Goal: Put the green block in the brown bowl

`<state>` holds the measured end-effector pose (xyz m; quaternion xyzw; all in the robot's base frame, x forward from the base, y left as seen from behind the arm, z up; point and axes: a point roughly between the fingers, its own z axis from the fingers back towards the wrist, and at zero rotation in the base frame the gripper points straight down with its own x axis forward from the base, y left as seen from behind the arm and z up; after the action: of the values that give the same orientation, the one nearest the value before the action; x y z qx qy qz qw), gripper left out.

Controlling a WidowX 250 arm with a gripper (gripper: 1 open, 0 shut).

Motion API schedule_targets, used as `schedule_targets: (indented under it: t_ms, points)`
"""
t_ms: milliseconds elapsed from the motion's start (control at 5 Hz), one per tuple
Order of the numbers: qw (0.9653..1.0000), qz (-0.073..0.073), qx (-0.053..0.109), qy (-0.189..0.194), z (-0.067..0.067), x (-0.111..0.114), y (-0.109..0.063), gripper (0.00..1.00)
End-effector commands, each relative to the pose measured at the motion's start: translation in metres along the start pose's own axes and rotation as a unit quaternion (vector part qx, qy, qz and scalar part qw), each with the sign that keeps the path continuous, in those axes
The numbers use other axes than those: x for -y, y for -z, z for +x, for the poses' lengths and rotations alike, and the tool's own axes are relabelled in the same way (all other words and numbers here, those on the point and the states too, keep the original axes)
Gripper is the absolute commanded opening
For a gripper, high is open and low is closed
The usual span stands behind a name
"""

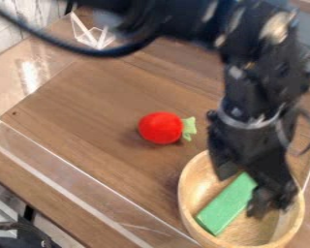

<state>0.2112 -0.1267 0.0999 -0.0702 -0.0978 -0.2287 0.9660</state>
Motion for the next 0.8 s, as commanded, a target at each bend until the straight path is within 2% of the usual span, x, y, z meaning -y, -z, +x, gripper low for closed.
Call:
schedule_targets:
  t_ms: [0, 400, 600]
  points:
    - [0.9998, -0.006, 0.020, -0.001, 0.018, 0.001, -0.005, 1.00]
    - [0.9993, -0.004, 0.009, -0.035, 0.000, -0.013, -0.007, 1.00]
    - [0.9988, -0.003, 0.006, -0.048, -0.002, -0.011, -0.008, 1.00]
